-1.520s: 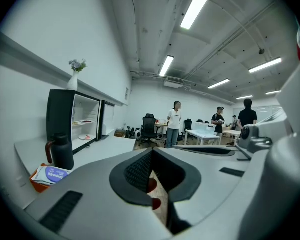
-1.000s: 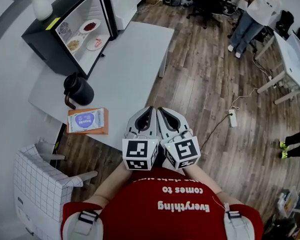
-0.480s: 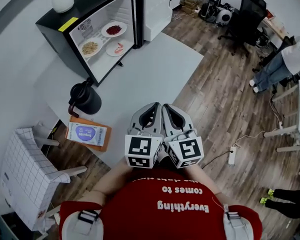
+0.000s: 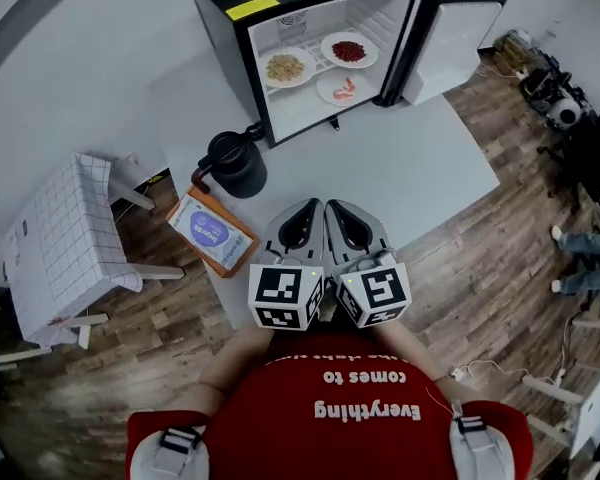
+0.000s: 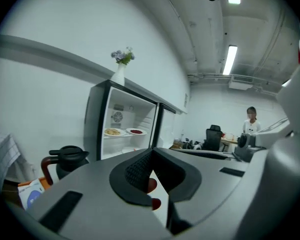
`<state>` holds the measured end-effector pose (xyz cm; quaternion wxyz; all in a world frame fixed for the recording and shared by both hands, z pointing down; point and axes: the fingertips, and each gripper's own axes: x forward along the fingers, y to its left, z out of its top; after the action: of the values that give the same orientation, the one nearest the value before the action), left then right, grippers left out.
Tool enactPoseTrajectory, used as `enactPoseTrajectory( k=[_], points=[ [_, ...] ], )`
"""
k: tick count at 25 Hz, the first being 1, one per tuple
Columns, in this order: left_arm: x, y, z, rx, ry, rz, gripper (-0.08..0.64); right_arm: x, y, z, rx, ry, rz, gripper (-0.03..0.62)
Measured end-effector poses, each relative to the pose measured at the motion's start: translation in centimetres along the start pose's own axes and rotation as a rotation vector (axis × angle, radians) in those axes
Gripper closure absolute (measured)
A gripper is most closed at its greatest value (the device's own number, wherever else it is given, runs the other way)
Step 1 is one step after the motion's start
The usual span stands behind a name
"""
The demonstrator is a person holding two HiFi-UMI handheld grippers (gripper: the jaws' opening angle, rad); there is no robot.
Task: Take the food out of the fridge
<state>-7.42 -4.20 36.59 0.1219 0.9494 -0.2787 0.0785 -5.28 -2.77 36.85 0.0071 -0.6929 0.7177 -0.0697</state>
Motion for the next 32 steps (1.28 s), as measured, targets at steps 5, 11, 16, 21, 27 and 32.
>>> enactPoseTrajectory(
  k=[5,11,16,21,27,32],
  points=[
    [1.8,3.7,1.1,-0.066,-0.031,0.218,0.554,4.9,0.1,0.7,-0.051,0.046,0.229,0.578],
    [4.4,6.1,1.9,-0.047,-0.048,0.394,0.554,9.1,-2.8,-0.1,0.019,0.115,0.354,0.577],
    [5.8,6.6,1.7,-0.04,-0.045,0.475,0.554,12.6,-7.2,-0.4,0.117,0.149,0.357,0.532],
    [7.2,6.8,0.2,-0.076,-0.025,0.535,0.554,16.9,-10.2,-1.4,0.258,0.203,0.374,0.489],
    [8.5,7.2,-1.1,-0.077,0.017,0.557,0.554,22.3,-12.2,-3.2,0.44,0.261,0.366,0.476],
    [9.3,8.4,-1.5,-0.035,0.043,0.566,0.554,26.0,-13.1,-3.8,0.542,0.275,0.329,0.47]
  ],
)
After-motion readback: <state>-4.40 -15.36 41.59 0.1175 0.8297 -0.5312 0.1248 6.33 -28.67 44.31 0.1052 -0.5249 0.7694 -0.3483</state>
